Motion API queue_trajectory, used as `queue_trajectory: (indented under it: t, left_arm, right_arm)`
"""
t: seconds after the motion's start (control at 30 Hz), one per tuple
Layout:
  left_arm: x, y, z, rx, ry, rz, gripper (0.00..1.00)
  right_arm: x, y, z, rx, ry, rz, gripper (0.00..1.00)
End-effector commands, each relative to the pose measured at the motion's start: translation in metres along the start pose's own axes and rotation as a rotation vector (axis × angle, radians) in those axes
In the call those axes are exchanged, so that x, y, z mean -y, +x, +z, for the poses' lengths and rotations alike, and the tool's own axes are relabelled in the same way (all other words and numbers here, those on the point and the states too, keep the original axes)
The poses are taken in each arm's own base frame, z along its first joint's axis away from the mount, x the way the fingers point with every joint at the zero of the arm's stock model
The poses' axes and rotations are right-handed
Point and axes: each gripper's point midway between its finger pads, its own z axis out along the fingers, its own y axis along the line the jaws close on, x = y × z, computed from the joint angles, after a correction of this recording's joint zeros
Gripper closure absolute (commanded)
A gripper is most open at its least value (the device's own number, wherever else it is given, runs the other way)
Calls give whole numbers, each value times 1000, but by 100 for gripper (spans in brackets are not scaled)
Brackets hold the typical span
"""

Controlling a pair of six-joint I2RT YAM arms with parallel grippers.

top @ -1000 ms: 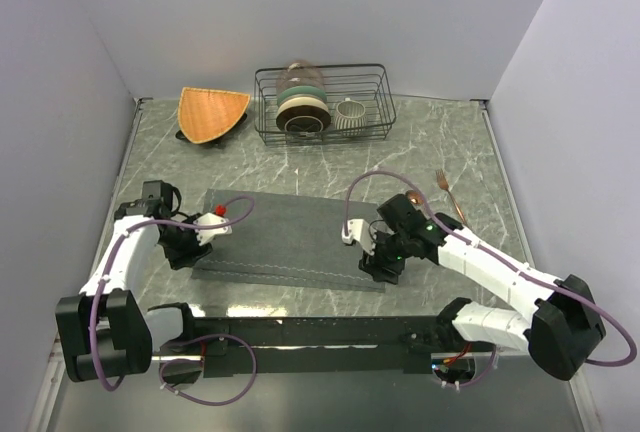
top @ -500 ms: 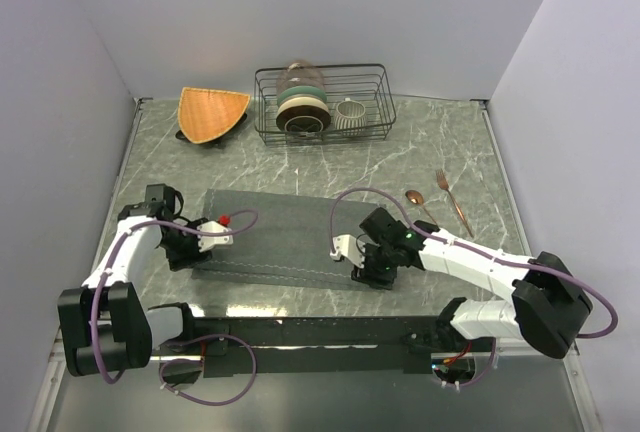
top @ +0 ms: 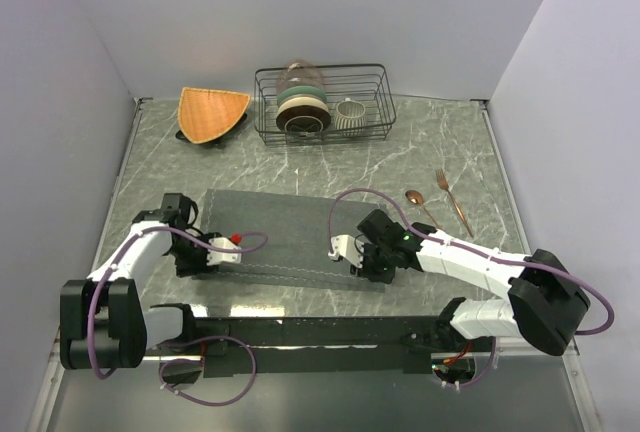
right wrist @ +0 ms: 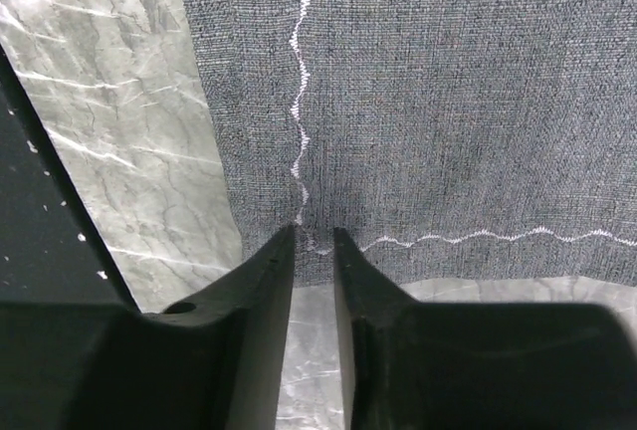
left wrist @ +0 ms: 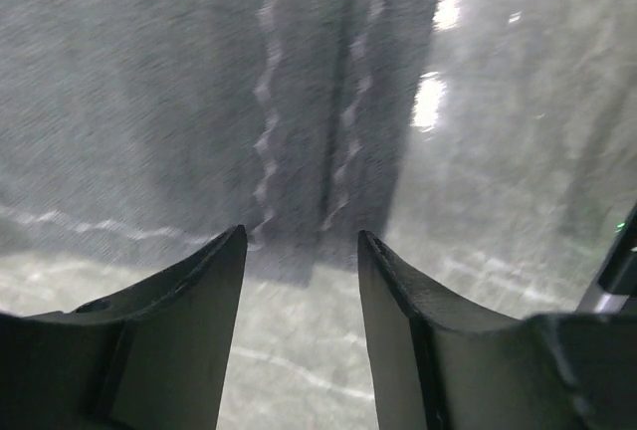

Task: Fold the napkin into a case and place the utensils inside
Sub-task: Smooth out the rectangle-folded napkin at the center of the board.

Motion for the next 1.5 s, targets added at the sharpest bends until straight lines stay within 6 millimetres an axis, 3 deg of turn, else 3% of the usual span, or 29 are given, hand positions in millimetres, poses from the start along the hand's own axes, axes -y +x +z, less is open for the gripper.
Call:
queue_trajectory:
  t: [0.0, 0.2, 0.37, 0.53, 0.97, 1.0, 1.03, 1.13, 1.27, 1.47]
  left_arm:
    - [-4, -3, 1, 8, -30, 35, 48]
    - [-5, -5, 4, -4, -30, 36, 57]
    - [-6, -6, 1, -2, -52, 47, 76]
    - [-6, -10, -4, 12, -67, 65, 86]
    - [-2, -18, -17, 31, -83, 106, 90]
    - [-2, -18, -17, 33, -81, 106, 91]
    - [-2, -18, -17, 33, -81, 106, 92]
    - [-1, -19, -18, 34, -76, 112, 94]
    - [1, -21, -20, 40, -72, 127, 94]
    - [1, -20, -21, 37, -71, 121, 94]
  right_arm:
    - [2, -1, 4, 1, 16, -1, 76]
    - [2, 2, 5, -3, 23, 4, 87]
    - [3, 1, 2, 3, 30, 8, 100]
    - [4, -2, -2, 12, 36, 6, 100]
    - [-7, -5, -12, 38, -10, -17, 100]
    - [-9, -6, -12, 37, -23, -18, 98]
    - [-10, -6, -12, 35, -31, -19, 84]
    - [-13, -5, -10, 34, -47, -28, 65]
    - [-20, -1, -5, 15, -67, -56, 59]
    - [-21, 3, 2, -11, -61, -64, 64]
